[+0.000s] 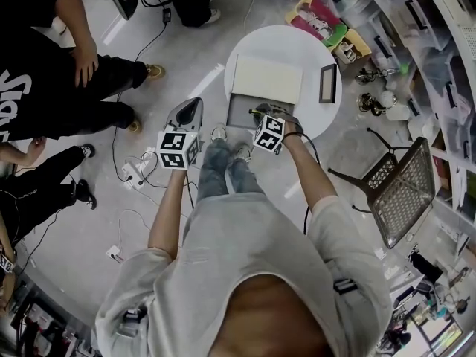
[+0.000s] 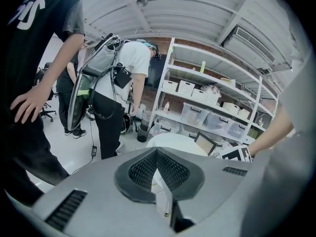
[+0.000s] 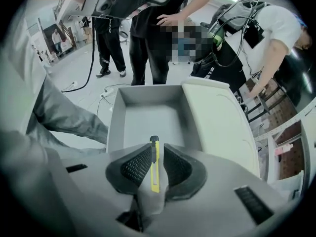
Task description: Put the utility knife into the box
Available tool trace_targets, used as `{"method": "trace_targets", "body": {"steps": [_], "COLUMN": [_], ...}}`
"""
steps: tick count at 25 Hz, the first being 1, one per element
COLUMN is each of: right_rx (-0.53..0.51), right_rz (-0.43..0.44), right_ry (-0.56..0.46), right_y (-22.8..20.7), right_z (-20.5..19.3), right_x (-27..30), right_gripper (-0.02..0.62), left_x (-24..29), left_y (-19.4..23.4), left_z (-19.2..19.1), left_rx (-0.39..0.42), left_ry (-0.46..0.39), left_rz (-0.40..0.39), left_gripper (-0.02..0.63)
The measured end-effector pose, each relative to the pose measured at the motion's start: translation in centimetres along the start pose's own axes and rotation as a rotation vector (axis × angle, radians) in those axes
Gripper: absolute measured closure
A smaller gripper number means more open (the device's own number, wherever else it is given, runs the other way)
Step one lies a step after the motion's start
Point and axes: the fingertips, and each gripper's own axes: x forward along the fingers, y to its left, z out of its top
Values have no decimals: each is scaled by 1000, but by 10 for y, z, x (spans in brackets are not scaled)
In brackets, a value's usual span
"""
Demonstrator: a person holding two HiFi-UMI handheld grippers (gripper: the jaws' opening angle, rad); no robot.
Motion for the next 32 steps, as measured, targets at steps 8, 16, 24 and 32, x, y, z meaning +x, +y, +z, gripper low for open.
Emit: {"method": "trace_targets", "body": {"steps": [8, 16, 24, 32], "right_rx": [57, 337, 746, 970], "right_rz": [-63, -104, -187, -322], "right_ry": [-62, -194, -419, -593], "right_y": [-4, -13, -48, -71], "right_z": [4, 8, 3, -13], "right_x": [-23, -50, -97, -153], "right_gripper": [557, 566, 566, 566], "left_x": [1, -2, -2, -1], "left_y": [-15, -28, -36, -45], "left_z": [3, 5, 16, 30], "left_rx": [19, 37, 52, 63], "left_ry": [-8, -24, -45, -72], "left_rz": [-23, -38, -41, -42], "left_gripper": [588, 588, 587, 588]}}
